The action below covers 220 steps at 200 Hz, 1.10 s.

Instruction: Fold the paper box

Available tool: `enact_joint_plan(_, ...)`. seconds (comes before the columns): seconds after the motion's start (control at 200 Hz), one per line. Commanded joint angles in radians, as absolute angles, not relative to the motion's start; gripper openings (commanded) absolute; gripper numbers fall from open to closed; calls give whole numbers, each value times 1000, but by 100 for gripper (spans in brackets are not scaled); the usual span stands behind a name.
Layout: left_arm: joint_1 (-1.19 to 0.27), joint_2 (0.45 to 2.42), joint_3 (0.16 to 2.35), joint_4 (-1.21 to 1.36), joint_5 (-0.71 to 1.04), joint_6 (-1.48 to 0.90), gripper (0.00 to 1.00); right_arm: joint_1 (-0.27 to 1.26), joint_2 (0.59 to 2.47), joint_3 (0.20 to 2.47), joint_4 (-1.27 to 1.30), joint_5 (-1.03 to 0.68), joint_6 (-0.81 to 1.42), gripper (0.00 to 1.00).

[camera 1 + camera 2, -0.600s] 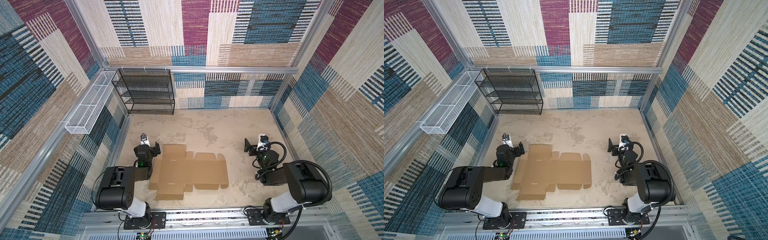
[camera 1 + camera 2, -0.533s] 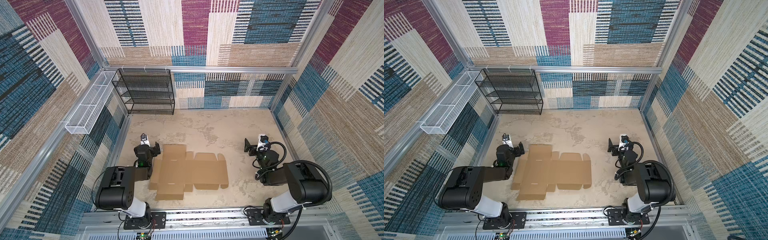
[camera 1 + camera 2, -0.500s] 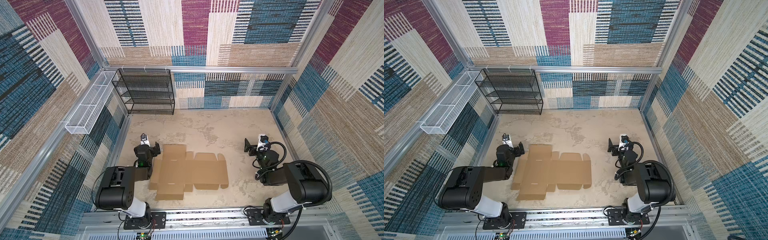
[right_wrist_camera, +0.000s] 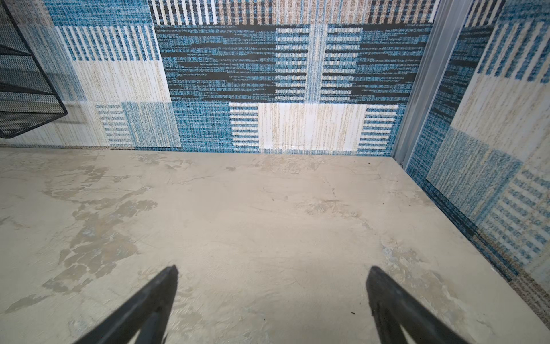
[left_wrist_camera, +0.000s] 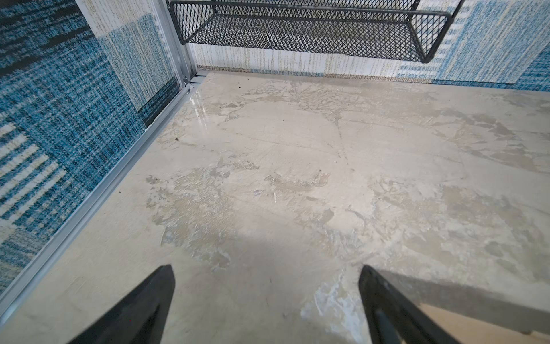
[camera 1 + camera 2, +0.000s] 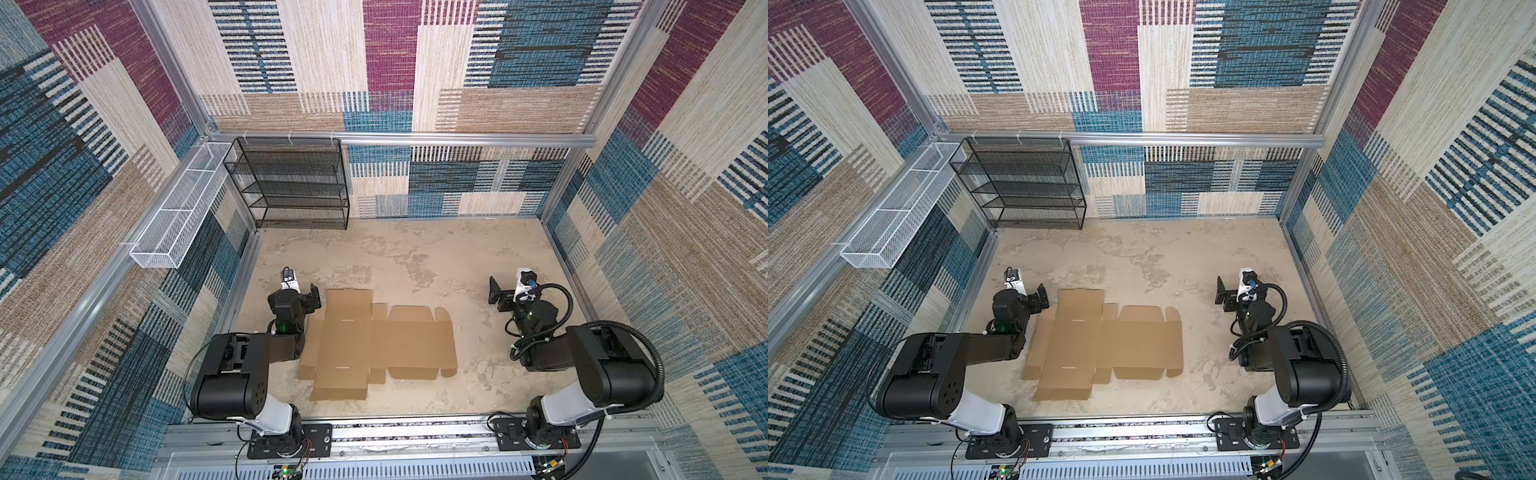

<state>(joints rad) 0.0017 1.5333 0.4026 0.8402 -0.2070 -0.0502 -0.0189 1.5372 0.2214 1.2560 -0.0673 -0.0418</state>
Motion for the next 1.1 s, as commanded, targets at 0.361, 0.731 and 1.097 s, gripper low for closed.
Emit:
enact_joint_plan(0.361, 2, 1535, 407, 845, -208, -41, 99, -18, 1534, 219, 1269, -57, -32, 100)
enact_joint_plan(0.731, 2, 1506, 395, 845, -221, -46, 99, -18, 1524, 222, 1252, -51, -29, 99)
enact_joint_plan(1.097, 2, 1449, 382, 826, -228, -47, 99, -18, 1207, 429, 543, 73, 164, 100)
